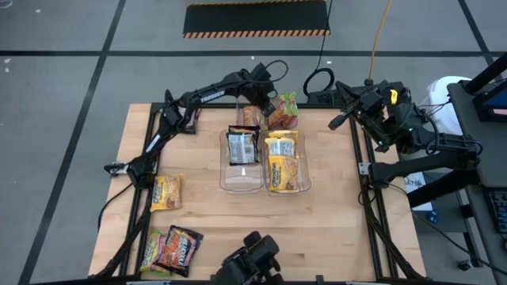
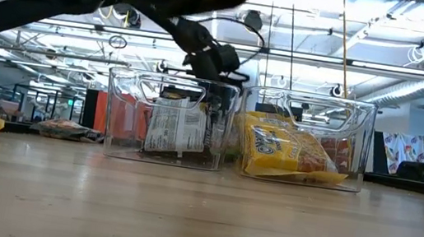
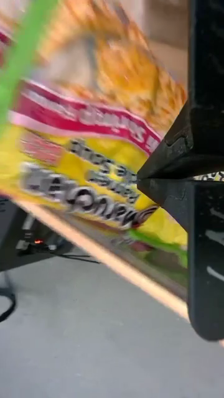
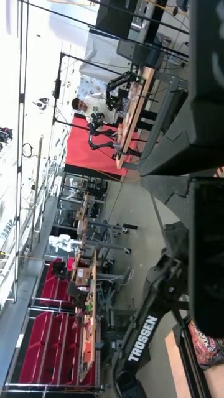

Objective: Sort Maruchan noodles
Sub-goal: Put the green noodle pack into the top transparent bin

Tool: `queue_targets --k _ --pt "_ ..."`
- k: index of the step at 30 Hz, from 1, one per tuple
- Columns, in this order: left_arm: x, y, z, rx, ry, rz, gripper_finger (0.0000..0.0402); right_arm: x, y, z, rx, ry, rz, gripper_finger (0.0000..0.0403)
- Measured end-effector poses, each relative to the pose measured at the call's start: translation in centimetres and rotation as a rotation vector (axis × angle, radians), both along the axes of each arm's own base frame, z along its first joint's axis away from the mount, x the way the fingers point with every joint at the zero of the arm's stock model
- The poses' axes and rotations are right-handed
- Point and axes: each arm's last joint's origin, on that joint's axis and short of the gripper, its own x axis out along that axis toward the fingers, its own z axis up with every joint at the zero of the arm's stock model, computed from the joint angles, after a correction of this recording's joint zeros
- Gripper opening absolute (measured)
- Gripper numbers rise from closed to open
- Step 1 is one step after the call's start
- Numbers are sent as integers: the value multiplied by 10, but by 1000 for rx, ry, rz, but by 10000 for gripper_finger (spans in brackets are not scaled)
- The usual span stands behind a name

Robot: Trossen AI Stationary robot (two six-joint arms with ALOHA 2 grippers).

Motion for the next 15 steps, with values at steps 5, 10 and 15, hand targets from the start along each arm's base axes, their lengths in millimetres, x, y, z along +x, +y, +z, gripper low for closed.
queue_targets --k 5,10,15 --pt "-7 4 20 11 -49 4 1 0 0 0 0 0 0 0" --pt "-18 -1 38 -6 -26 8 1 0 0 0 0 0 0 0" --pt "-36 -14 65 -52 14 -24 2 2 0 -1 -16 26 -2 0"
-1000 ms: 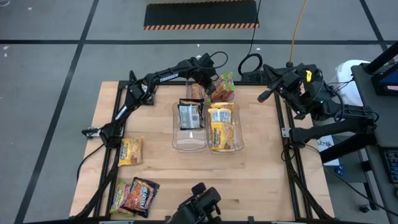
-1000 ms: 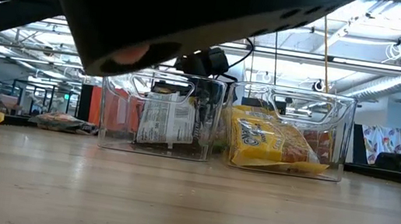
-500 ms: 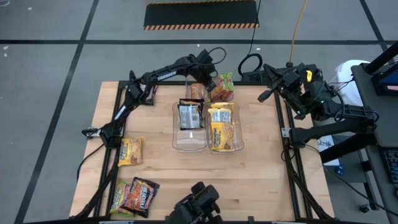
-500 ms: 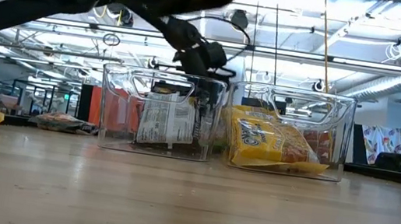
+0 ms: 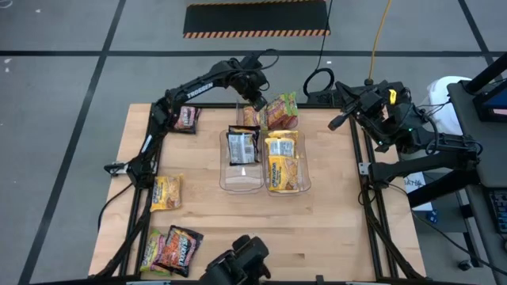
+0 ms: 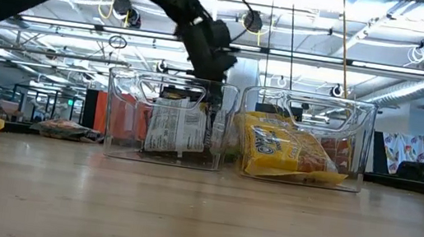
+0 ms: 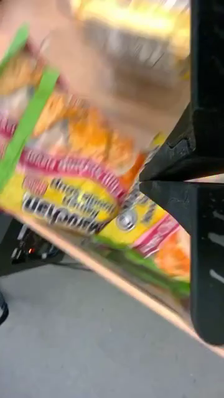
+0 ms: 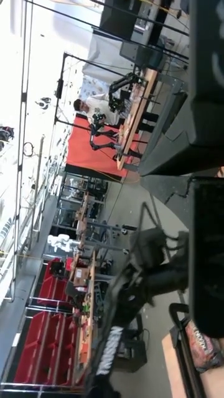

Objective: Sort Maruchan noodles
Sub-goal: Put the green noodle pack into the top transparent bin

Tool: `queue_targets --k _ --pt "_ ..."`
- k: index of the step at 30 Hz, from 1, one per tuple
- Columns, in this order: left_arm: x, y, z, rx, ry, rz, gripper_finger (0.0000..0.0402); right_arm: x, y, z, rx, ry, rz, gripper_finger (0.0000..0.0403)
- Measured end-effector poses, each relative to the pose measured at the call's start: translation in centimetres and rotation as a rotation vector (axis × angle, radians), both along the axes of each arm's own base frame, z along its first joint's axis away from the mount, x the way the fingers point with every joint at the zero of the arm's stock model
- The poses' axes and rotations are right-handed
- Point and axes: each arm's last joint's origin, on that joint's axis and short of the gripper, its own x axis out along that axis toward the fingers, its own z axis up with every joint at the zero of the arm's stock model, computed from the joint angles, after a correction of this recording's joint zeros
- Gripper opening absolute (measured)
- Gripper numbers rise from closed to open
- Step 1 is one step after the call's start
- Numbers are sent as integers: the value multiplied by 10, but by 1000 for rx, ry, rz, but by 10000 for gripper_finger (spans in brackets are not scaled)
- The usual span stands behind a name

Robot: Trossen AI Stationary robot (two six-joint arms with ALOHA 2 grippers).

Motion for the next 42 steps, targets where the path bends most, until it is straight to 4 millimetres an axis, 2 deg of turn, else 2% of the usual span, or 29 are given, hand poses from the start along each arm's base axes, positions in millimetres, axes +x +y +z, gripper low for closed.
queue_targets --k 8,12,20,25,34,38,42 --pt "-31 -26 63 17 -46 -58 2 21 -9 -10 -17 96 -42 0" --pt "-49 -38 91 32 -60 -61 2 39 -16 -18 -53 162 69 0" --pt "-88 -62 128 35 -36 -83 3 73 -43 -28 -71 219 185 0" --pt "-109 -73 148 55 -47 -96 3 91 -66 -31 -51 222 264 0" --pt "-162 -92 180 65 -69 -105 3 132 -109 -30 -48 100 444 0" --pt "-189 -102 184 72 -71 -65 3 156 -128 -25 -52 89 480 0" --pt "-217 -115 174 81 -82 -11 3 181 -147 -20 -51 101 518 0"
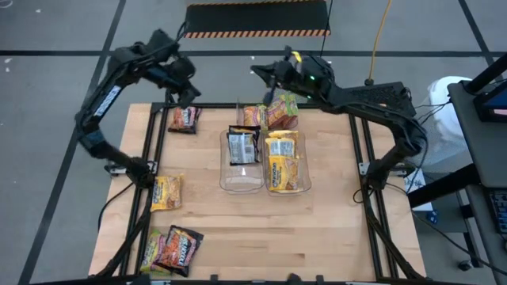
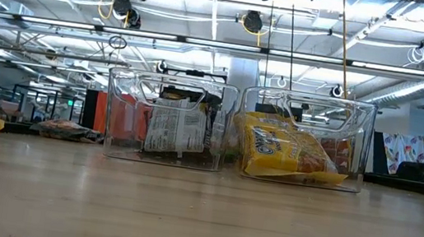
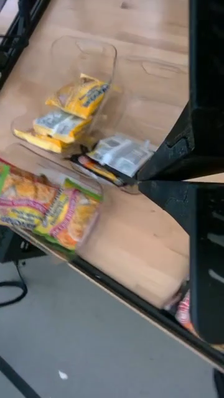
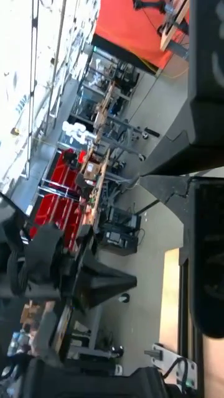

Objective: Sort Maruchan noodles
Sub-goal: Put the green noodle pack into the top transparent bin

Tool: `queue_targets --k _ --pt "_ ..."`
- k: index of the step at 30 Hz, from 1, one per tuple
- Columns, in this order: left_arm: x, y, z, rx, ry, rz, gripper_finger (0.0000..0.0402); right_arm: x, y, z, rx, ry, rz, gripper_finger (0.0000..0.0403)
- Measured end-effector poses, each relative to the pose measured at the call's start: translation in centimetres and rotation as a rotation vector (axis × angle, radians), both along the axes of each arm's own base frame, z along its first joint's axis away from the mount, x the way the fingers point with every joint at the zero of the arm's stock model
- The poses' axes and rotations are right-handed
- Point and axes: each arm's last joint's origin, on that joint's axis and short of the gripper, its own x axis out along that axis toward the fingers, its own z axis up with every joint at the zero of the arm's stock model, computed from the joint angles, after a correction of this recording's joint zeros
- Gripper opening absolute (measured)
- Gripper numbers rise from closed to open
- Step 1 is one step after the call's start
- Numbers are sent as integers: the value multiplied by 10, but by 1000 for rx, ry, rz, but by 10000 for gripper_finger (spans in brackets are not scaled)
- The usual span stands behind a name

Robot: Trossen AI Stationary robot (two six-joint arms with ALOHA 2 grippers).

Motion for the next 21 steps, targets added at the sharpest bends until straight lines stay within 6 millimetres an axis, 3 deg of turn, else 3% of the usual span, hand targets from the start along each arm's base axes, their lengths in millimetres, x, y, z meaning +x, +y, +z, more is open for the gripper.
queue_targets --k 7,14,21 --pt "-46 -29 -31 20 -36 102 3 39 -25 3 72 87 29 0" --pt "-78 -55 -55 25 -62 189 3 62 -39 -32 261 330 69 0" --pt "-91 -74 -72 -32 -106 200 3 63 -54 -67 467 456 11 0"
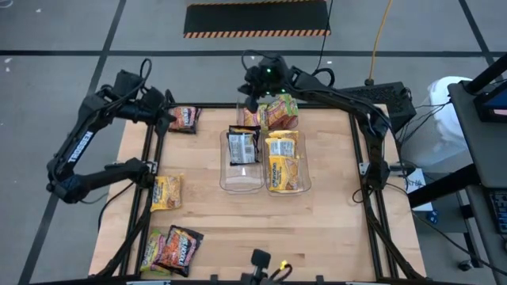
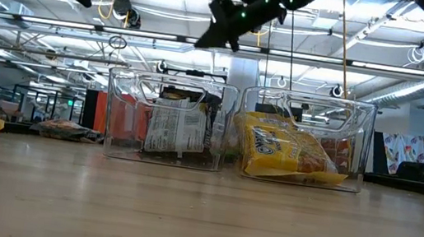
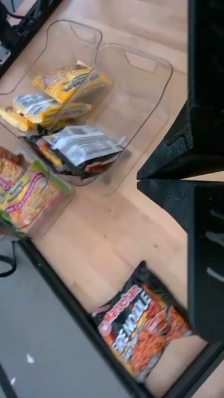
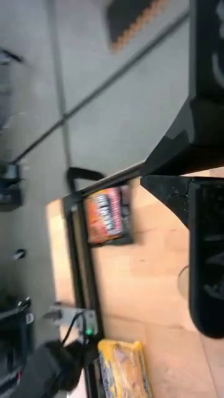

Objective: Sort Maruchan noodles
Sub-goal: Put the green noodle pack into the top transparent bin

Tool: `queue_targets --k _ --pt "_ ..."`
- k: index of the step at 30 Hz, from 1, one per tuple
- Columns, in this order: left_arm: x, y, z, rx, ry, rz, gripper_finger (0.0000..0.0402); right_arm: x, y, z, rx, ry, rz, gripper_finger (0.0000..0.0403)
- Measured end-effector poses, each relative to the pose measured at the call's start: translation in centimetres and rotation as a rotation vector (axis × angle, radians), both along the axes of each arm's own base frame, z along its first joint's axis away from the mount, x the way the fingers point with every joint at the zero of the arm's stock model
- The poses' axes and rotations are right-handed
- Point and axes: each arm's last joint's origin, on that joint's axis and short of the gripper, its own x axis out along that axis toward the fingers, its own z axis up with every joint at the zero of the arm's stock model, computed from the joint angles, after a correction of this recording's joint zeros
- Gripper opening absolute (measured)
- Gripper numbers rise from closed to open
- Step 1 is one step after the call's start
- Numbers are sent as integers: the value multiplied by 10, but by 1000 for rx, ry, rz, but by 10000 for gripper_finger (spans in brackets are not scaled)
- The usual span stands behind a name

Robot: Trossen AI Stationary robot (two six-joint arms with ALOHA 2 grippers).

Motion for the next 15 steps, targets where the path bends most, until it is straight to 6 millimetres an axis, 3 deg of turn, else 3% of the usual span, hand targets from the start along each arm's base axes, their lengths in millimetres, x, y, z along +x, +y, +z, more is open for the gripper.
queue_targets --k 7,15 --pt "-3 -4 -9 -49 -5 37 3 -12 -28 -44 288 125 -187 0" --pt "-1 -4 -10 -76 -28 28 3 -32 -56 -93 582 139 -365 0"
